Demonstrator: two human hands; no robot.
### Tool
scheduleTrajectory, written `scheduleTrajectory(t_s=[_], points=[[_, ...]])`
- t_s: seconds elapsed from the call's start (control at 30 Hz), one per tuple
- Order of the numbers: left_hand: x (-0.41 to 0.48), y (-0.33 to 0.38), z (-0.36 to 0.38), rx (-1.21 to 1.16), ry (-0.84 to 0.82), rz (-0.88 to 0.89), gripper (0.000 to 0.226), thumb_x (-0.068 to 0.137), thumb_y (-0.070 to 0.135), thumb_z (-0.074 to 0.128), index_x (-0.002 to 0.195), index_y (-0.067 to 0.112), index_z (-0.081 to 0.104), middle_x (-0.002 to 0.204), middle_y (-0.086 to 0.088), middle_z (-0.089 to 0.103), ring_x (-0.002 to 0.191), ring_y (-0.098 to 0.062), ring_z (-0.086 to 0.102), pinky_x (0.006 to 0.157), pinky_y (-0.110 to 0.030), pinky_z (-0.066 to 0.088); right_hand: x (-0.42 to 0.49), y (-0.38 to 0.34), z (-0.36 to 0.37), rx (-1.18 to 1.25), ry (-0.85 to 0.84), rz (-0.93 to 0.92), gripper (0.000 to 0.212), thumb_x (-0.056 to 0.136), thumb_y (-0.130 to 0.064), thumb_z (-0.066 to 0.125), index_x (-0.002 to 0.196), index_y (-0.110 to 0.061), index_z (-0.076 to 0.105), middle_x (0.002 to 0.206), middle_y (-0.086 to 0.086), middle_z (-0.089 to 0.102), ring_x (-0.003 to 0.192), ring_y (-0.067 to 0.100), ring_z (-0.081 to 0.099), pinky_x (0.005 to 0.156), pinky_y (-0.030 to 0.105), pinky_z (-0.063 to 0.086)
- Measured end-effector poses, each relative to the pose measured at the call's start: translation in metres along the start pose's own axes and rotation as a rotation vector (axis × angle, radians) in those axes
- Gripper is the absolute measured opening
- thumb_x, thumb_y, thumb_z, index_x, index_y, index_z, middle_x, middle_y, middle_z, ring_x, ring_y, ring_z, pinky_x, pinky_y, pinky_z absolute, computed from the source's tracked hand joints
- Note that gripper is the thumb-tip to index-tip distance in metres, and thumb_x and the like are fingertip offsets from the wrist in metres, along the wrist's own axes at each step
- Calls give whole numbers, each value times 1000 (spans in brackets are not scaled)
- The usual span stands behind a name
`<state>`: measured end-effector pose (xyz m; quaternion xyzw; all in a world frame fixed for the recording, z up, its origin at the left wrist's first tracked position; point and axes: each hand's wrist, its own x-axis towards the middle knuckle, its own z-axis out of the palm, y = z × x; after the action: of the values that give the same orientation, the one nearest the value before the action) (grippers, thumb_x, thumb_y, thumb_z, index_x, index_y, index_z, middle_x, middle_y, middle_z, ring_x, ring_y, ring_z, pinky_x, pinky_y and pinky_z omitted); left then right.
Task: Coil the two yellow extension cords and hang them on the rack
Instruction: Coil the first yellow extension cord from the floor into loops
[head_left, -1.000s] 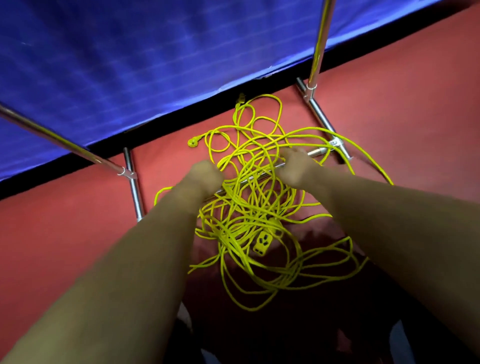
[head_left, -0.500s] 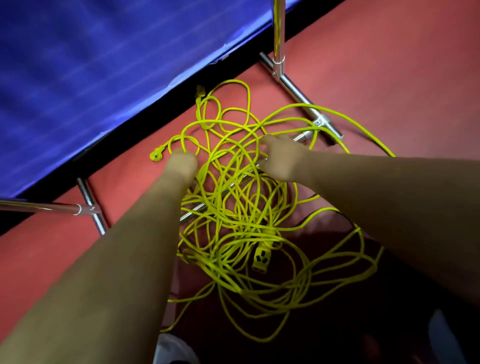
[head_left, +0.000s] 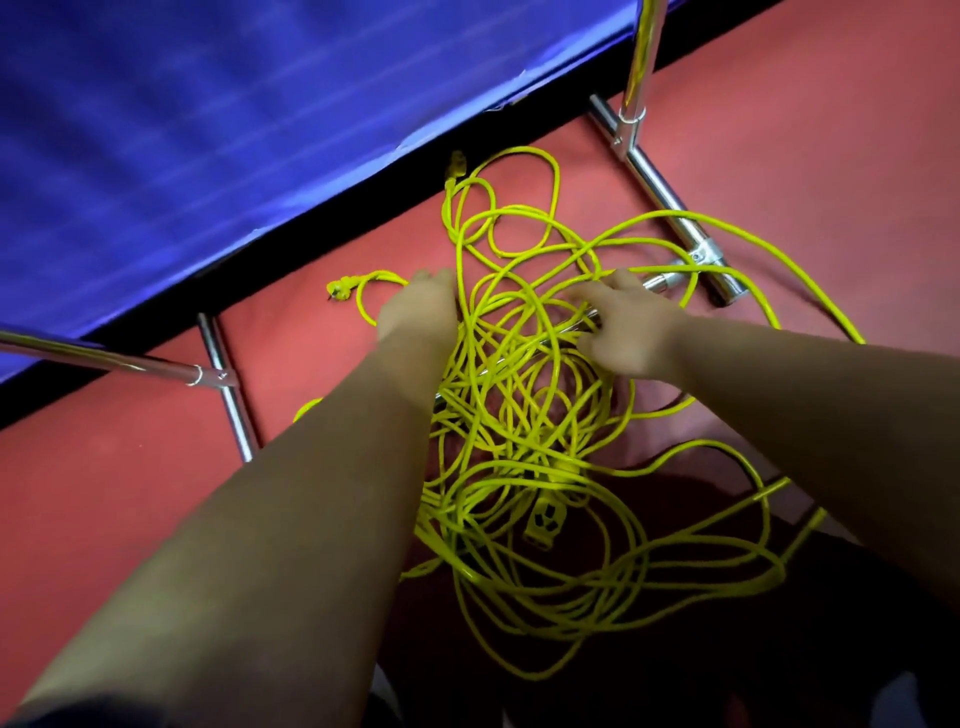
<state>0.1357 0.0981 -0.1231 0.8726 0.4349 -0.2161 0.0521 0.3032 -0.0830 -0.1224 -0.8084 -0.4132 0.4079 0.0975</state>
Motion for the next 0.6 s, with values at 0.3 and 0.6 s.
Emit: scheduleTrajectory(t_s=[0.3, 0.6], points=[[-13, -53, -34, 167, 66, -8, 26, 99, 41, 57, 114, 23, 69, 118, -10, 68, 120, -36, 57, 99, -46, 44, -9, -12, -15, -36, -39, -25, 65, 97, -29, 64, 159, -32, 43, 151, 17, 44, 133, 39, 54, 110, 42, 44], [-91, -78, -166, -441, -54, 90, 18, 97, 33, 70, 87, 18, 71, 64, 0, 53, 42, -13, 47, 44, -20, 43, -45, -121, -36, 111, 152, -227, 74, 88, -37, 75, 157, -25, 49, 156, 15, 45, 140, 30, 51, 116, 35, 39]])
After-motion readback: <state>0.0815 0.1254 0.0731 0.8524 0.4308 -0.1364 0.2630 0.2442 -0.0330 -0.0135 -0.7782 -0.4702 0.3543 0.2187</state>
